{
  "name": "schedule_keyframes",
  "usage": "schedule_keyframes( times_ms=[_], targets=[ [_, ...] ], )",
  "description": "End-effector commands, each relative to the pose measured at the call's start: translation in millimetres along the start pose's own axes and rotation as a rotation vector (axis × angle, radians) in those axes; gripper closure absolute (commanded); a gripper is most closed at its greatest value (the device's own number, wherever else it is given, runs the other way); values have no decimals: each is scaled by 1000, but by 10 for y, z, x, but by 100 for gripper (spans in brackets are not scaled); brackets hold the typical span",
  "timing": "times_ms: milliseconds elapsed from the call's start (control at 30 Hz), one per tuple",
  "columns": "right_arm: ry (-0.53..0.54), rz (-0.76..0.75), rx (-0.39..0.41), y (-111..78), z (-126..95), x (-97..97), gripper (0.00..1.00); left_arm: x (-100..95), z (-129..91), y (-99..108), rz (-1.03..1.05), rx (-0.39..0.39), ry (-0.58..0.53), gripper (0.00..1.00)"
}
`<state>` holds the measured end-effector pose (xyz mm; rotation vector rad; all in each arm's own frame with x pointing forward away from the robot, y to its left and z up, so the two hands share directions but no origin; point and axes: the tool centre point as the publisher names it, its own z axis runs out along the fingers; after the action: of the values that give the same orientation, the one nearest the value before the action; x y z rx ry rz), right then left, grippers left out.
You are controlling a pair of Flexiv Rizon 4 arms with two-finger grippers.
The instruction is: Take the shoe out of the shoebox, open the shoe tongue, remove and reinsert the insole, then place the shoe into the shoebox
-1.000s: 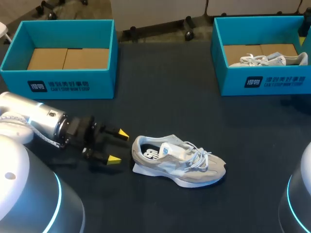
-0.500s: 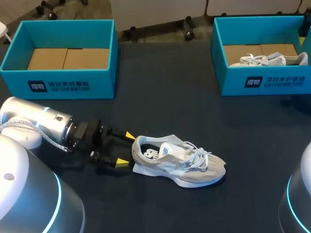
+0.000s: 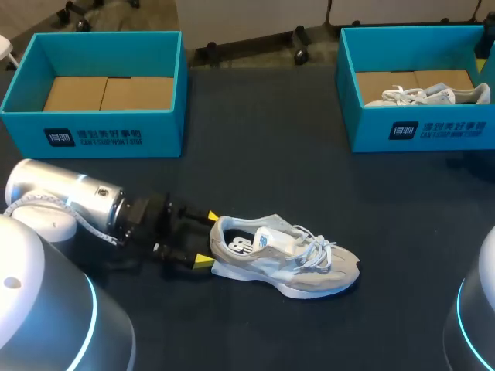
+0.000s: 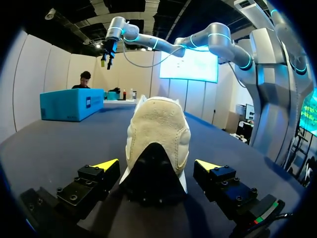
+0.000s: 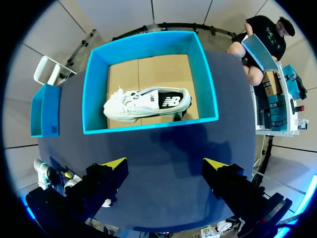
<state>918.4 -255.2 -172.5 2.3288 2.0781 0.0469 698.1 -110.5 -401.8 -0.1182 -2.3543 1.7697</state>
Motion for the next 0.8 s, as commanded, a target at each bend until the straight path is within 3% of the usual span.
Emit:
schedule_keyframes(
  times_ms=[33,800],
  targets=[
    [-2,1,0,-1,-3,2,0,-47,62,28,-1,0,11,0],
    [-2,1,0,-1,-3,2,0,-57,297,64,-6,10,98,0]
  ],
)
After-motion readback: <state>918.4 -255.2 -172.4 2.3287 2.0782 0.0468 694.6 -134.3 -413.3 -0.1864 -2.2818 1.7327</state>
